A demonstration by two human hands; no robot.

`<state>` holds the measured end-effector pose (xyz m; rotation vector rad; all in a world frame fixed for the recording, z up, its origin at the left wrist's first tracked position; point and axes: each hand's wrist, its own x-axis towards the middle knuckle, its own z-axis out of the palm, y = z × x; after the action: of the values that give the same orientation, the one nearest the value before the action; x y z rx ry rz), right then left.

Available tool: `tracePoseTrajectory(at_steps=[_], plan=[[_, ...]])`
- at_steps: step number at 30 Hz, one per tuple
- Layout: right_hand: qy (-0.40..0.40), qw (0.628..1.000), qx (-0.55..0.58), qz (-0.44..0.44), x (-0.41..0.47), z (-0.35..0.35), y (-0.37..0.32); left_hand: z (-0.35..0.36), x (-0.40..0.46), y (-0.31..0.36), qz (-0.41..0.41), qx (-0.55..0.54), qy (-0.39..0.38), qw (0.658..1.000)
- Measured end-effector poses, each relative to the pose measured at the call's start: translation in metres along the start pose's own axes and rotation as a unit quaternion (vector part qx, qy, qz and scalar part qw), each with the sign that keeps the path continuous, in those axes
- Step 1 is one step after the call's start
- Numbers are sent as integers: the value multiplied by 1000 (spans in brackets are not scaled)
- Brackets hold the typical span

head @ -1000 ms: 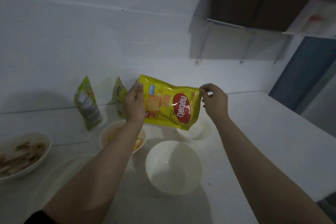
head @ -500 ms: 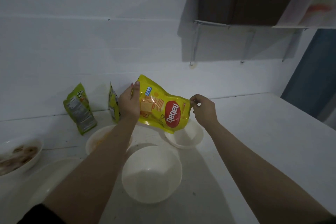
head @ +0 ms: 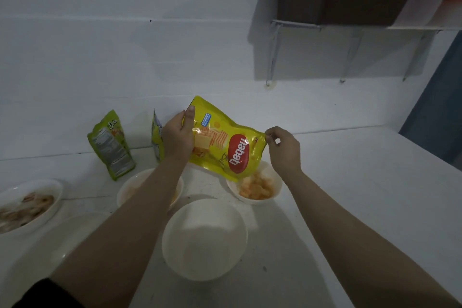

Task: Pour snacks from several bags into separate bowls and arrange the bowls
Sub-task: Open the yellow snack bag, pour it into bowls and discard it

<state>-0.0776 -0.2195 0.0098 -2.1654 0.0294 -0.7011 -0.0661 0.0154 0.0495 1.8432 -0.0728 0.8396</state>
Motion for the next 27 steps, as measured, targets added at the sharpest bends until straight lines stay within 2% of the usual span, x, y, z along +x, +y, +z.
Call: tracePoseTrajectory(at_steps=[10, 20, 24, 27], plan=[[-22, 1000, -7, -5, 9, -4, -2, 0, 5, -1, 1, 37, -6, 999], [-11, 998, -57, -6, 4, -13, -4, 1, 5, 1, 15, 23, -8, 1000], [-53, 995, -57, -68, 7, -8, -23, 0, 0, 8, 50, 15, 2, 999], [-79, 995, -1, -58, 12, 0, -49, 1, -4, 17, 71, -2, 11, 997]])
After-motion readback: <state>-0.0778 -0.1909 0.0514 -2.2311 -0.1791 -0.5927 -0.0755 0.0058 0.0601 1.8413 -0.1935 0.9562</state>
